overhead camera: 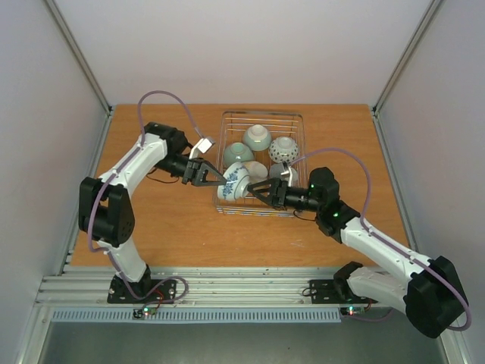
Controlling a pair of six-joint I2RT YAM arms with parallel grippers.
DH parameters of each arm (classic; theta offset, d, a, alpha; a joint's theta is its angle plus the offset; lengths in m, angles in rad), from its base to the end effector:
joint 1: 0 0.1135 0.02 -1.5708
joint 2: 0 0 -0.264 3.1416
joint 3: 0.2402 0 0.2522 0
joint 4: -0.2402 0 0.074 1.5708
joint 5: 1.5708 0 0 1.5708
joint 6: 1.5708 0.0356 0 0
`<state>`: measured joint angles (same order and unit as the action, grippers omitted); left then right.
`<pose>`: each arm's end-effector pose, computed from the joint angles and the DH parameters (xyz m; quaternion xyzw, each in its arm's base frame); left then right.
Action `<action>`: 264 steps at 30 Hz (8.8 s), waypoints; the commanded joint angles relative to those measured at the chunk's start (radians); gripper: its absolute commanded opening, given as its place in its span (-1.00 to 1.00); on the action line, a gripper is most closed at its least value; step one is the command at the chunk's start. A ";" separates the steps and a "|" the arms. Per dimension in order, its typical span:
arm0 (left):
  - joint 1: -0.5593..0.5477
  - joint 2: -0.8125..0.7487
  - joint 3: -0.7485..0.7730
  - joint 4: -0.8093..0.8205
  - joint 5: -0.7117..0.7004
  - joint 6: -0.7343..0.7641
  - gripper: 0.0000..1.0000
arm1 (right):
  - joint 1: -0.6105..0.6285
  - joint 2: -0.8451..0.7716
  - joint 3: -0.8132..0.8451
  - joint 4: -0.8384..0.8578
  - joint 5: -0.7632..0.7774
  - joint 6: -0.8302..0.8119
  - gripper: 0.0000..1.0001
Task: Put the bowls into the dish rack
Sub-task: Pick up the bowl from the center of the board.
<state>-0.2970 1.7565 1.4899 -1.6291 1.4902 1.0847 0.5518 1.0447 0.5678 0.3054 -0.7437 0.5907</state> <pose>0.2730 -0.1207 0.2935 0.3777 0.6289 -0.6635 0.1470 0.1844 0.1418 0.2656 -0.2201 0.7172 0.5582 0.3544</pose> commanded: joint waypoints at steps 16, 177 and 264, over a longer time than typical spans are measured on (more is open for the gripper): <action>0.013 -0.312 -0.306 0.972 -0.149 -1.025 -0.99 | 0.064 0.109 0.072 0.012 0.069 -0.064 0.39; 0.015 -0.292 -0.317 0.907 -0.139 -0.918 -0.99 | 0.129 0.485 -0.178 1.017 0.205 0.066 -0.27; 0.040 -0.504 -0.378 0.963 -0.601 -0.903 -0.40 | -0.074 0.325 0.096 0.373 0.237 -0.261 -0.97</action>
<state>-0.2630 1.2713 1.1286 -0.7120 0.8856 0.1837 0.5137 1.3632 0.5552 0.7555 -0.5350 0.4248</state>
